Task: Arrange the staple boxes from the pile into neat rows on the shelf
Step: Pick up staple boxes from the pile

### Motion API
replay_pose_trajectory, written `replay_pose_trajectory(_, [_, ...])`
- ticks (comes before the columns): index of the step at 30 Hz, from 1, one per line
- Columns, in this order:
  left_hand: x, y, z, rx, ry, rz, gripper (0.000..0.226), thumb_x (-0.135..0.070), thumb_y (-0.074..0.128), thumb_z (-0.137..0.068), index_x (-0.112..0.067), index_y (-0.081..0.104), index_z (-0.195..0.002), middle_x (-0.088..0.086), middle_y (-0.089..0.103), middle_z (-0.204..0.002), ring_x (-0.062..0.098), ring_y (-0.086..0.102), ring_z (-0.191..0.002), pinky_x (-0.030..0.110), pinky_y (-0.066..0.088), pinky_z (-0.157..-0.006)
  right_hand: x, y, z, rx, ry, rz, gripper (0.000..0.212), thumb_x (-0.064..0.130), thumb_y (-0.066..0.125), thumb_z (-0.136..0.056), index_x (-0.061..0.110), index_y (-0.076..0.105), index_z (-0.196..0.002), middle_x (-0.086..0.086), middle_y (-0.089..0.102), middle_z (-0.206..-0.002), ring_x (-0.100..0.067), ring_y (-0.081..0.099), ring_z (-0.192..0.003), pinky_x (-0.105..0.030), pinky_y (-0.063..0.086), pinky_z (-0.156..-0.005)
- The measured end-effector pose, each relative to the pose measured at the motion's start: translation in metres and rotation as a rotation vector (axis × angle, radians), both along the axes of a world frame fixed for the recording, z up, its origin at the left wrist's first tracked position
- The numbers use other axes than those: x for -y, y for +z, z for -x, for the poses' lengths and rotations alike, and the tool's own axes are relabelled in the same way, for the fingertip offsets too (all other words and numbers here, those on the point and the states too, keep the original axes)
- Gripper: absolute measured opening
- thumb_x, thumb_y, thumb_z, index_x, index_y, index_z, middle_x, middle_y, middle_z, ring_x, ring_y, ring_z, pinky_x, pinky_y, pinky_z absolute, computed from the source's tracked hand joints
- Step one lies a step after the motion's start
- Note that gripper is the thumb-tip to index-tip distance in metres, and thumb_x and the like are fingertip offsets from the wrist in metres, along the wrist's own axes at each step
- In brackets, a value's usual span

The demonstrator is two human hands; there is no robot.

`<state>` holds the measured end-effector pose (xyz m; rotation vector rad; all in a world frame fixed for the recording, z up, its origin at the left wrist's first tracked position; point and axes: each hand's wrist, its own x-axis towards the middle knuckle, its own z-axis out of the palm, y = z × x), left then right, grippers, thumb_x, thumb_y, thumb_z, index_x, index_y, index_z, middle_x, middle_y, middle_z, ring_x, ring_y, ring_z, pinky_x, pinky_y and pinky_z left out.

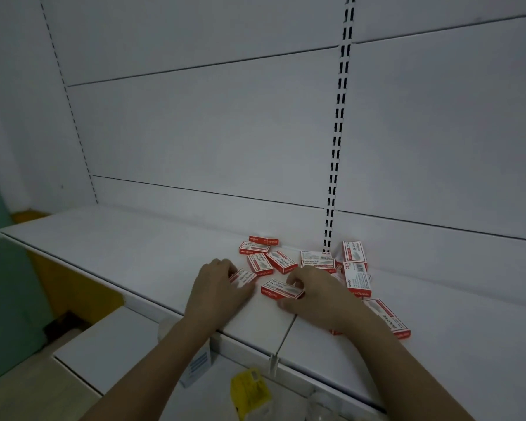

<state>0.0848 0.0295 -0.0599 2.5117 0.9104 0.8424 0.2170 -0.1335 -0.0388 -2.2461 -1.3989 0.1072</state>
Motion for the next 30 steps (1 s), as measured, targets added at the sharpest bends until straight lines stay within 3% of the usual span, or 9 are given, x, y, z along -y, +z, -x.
replay_pose_trajectory(4, [0.002, 0.004, 0.001, -0.032, 0.025, 0.073, 0.047, -0.059, 0.059, -0.082, -0.021, 0.059, -0.108, -0.003, 0.059, -0.094, 0.008, 0.054, -0.083, 0.023, 0.044, -0.066, -0.001, -0.002, 0.001, 0.027, -0.023, -0.056, 0.046, 0.043, 0.065, -0.083, 0.024, 0.052, -0.123, 0.006, 0.049, -0.113, -0.008, 0.046, -0.094, -0.026, 0.04, -0.078])
replay_pose_trajectory(9, [0.002, 0.01, 0.004, 0.041, -0.119, 0.22, 0.034, -0.049, 0.049, -0.093, -0.026, 0.054, -0.118, -0.007, 0.061, -0.089, 0.005, 0.061, -0.075, 0.017, 0.044, -0.058, 0.004, 0.011, -0.004, 0.029, -0.044, -0.286, 0.045, 0.024, 0.07, -0.084, 0.021, 0.055, -0.126, 0.012, 0.041, -0.105, -0.006, 0.048, -0.097, -0.006, 0.033, -0.066])
replay_pose_trajectory(12, [0.002, 0.014, -0.006, 0.138, -0.192, 0.104, 0.023, -0.034, 0.054, -0.094, -0.026, 0.057, -0.115, -0.009, 0.06, -0.098, 0.005, 0.057, -0.086, 0.015, 0.041, -0.065, 0.021, 0.025, -0.021, 0.067, -0.156, -0.371, 0.041, 0.021, 0.067, -0.085, 0.023, 0.055, -0.124, 0.012, 0.046, -0.11, -0.006, 0.049, -0.095, -0.014, 0.037, -0.079])
replay_pose_trajectory(14, [0.006, 0.018, -0.023, 0.151, -0.329, 0.096, 0.02, -0.027, 0.057, -0.093, -0.03, 0.059, -0.112, -0.012, 0.059, -0.103, 0.006, 0.055, -0.095, 0.018, 0.042, -0.075, 0.035, 0.034, -0.035, 0.105, -0.202, -0.239, 0.037, 0.025, 0.064, -0.087, 0.025, 0.054, -0.123, 0.009, 0.05, -0.117, -0.011, 0.053, -0.097, -0.022, 0.04, -0.084])
replay_pose_trajectory(20, [0.032, 0.029, -0.093, -0.005, -0.71, 0.052, 0.032, -0.027, 0.06, -0.091, -0.031, 0.059, -0.122, -0.013, 0.058, -0.123, 0.007, 0.052, -0.113, 0.027, 0.042, -0.096, 0.082, 0.047, -0.081, 0.073, -0.341, 0.121, 0.031, 0.03, 0.064, -0.087, 0.025, 0.054, -0.116, 0.005, 0.054, -0.116, -0.012, 0.053, -0.096, -0.025, 0.041, -0.082])
replay_pose_trajectory(24, [0.039, 0.035, -0.131, -0.28, -0.834, -0.022, 0.041, -0.03, 0.059, -0.09, -0.034, 0.053, -0.13, -0.007, 0.052, -0.134, 0.013, 0.045, -0.122, 0.038, 0.038, -0.102, 0.105, 0.047, -0.1, -0.11, -0.373, 0.006, 0.027, 0.032, 0.066, -0.086, 0.03, 0.055, -0.112, 0.011, 0.057, -0.111, -0.007, 0.065, -0.078, -0.022, 0.05, -0.069])
replay_pose_trajectory(27, [0.033, 0.05, -0.148, -0.351, -0.792, -0.176, 0.031, -0.021, 0.062, -0.086, -0.036, 0.063, -0.113, -0.009, 0.057, -0.123, 0.014, 0.049, -0.113, 0.036, 0.042, -0.095, 0.105, 0.05, -0.107, -0.174, -0.329, -0.086, 0.026, 0.025, 0.07, -0.084, 0.035, 0.056, -0.105, 0.016, 0.058, -0.109, -0.006, 0.066, -0.075, -0.018, 0.052, -0.058])
replay_pose_trajectory(30, [0.026, 0.053, -0.152, -0.34, -0.946, 0.062, 0.028, -0.016, 0.065, -0.082, -0.034, 0.07, -0.102, -0.014, 0.061, -0.112, 0.007, 0.058, -0.102, 0.025, 0.049, -0.088, 0.104, 0.041, -0.111, -0.206, -0.309, -0.166, 0.034, 0.017, 0.074, -0.08, 0.035, 0.057, -0.103, 0.016, 0.058, -0.11, -0.01, 0.065, -0.077, -0.018, 0.052, -0.06])
